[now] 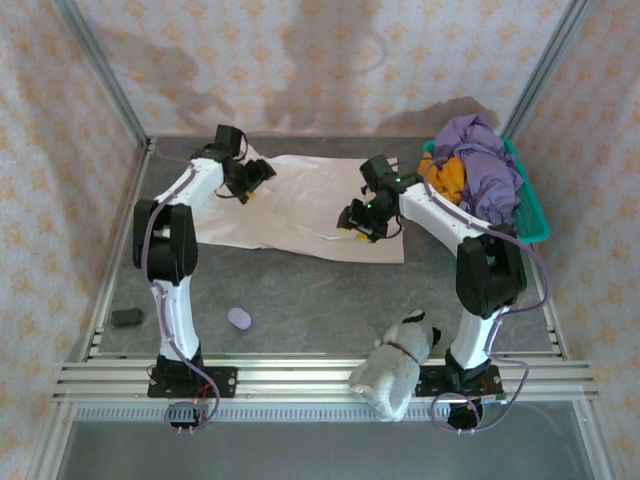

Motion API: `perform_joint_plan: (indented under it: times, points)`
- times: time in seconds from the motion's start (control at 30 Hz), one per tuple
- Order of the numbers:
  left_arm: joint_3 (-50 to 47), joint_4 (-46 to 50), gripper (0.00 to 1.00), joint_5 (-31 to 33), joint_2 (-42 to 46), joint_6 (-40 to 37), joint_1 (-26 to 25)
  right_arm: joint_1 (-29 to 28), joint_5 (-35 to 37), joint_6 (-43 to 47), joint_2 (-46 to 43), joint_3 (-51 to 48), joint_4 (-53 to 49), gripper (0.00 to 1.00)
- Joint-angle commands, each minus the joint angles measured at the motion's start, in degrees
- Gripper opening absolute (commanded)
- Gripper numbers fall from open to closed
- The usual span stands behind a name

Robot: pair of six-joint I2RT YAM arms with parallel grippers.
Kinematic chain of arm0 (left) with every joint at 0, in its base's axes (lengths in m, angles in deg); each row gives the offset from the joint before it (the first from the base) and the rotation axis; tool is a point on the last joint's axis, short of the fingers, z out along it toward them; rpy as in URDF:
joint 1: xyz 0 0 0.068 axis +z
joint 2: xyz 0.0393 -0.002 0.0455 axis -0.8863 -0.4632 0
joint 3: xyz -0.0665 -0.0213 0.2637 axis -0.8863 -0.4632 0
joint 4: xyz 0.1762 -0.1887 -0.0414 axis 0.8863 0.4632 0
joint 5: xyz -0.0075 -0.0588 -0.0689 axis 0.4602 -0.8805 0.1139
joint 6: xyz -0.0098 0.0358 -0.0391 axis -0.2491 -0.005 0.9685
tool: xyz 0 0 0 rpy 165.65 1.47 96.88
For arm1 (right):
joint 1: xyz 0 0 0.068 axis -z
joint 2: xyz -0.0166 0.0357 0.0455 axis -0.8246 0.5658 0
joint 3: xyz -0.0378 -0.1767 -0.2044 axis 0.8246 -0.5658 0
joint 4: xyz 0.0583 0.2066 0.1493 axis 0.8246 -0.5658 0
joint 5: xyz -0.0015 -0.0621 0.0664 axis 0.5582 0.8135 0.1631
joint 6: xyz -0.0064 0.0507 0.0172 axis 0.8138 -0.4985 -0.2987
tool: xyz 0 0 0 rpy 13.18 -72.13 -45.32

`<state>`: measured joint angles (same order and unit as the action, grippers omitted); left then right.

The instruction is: Fold and stack the t-shirts

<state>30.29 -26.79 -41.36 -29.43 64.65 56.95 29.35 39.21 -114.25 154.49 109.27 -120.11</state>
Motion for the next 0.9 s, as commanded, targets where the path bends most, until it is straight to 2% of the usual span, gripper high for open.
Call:
perform_joint_plan:
  times: [0.0, 0.2, 0.43, 0.73, 0.87]
  points:
    - [-8.4, -0.9, 0.73, -0.4, 6.4, -1.2, -4.1, 0.4, 0.8, -1.9, -1.9, -3.2, 3.9, 0.50]
    - [-16.9, -5.0, 0.73, -2.1, 7.1, 2.0, -8.7, 2.0, 0.1, -1.6, 1.2, -6.5, 10.9, 0.50]
    - [-15.5, -8.5, 0.73, -2.4, 5.1, 5.2, -11.9, 5.9, -1.7, -1.7, 5.1, -6.4, 17.8, 0.50]
    - [-11.9, -8.8, 0.73, -3.3, 2.7, 6.8, -13.7, 11.0, -4.1, 0.8, 14.1, 4.0, 19.6, 0.50]
    - [-11.1, -9.5, 0.73, -3.4, 2.0, 7.2, -14.1, 12.5, -3.7, 2.0, 16.0, 10.0, 15.8, 0.50]
